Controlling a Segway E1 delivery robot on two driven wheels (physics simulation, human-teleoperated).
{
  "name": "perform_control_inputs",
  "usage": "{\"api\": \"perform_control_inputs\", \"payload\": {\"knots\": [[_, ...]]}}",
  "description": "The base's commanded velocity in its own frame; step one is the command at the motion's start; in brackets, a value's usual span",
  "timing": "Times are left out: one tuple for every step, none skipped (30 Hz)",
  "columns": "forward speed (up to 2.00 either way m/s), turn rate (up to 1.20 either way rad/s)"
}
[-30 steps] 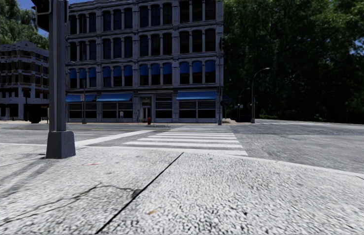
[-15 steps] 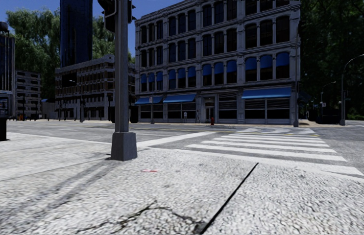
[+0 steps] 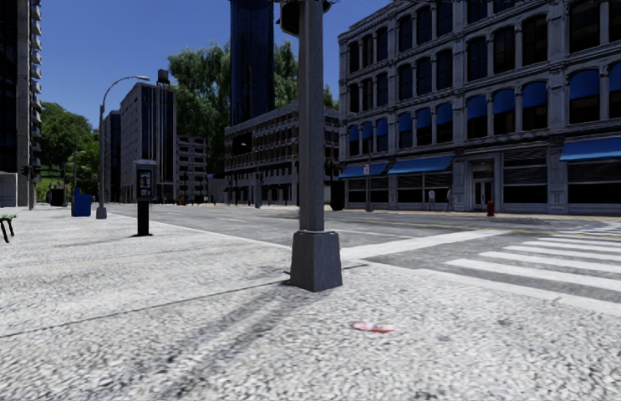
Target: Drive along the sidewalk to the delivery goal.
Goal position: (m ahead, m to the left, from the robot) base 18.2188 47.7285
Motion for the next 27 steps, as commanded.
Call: {"api": "perform_control_inputs", "payload": {"knots": [[1.64,0.84],[1.64,0.84],[1.64,0.84],[1.64,0.84],[1.64,0.84],[1.65,0.84],[1.65,0.84],[1.65,0.84],[1.67,0.84],[1.7,0.84],[1.7,0.84],[1.75,0.84],[1.76,0.75],[1.77,0.6],[1.77,0.54],[1.77,0.54],[1.77,0.54],[1.77,0.54],[1.77,0.54],[1.77,0.54],[1.77,0.54],[1.78,0.55],[1.78,0.56],[1.8,0.57],[1.81,0.57],[1.81,0.57],[1.82,0.57]]}}
